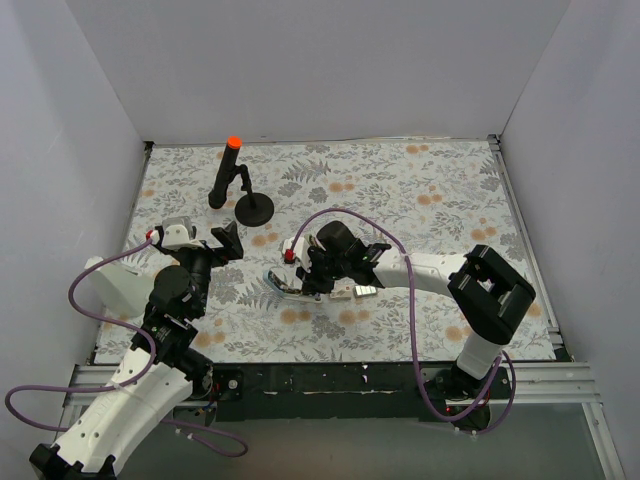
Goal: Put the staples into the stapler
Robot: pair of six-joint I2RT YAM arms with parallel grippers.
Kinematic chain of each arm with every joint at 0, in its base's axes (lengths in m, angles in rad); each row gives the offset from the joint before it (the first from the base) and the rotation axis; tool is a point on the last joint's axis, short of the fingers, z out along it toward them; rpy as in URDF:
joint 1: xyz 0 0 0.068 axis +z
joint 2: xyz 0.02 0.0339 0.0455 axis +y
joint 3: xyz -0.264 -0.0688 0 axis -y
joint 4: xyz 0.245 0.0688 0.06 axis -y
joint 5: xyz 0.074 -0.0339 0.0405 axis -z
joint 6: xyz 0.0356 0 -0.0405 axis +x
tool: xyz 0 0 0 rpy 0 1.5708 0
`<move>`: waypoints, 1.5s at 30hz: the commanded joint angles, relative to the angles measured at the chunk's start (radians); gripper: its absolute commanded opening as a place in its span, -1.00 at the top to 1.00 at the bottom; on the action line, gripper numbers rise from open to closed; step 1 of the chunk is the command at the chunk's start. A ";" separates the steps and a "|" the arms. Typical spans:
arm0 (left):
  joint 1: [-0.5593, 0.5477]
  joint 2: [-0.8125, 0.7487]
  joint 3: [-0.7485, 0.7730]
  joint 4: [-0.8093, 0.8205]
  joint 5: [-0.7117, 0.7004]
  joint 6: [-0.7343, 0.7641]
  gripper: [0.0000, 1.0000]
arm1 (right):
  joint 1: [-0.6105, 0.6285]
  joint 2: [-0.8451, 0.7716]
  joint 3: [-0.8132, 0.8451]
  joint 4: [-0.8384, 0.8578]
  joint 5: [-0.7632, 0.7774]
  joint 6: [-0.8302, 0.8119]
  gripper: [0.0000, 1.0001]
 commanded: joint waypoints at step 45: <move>0.030 0.011 0.026 -0.012 0.041 -0.015 -0.96 | -0.006 -0.051 -0.001 -0.008 -0.013 0.029 0.91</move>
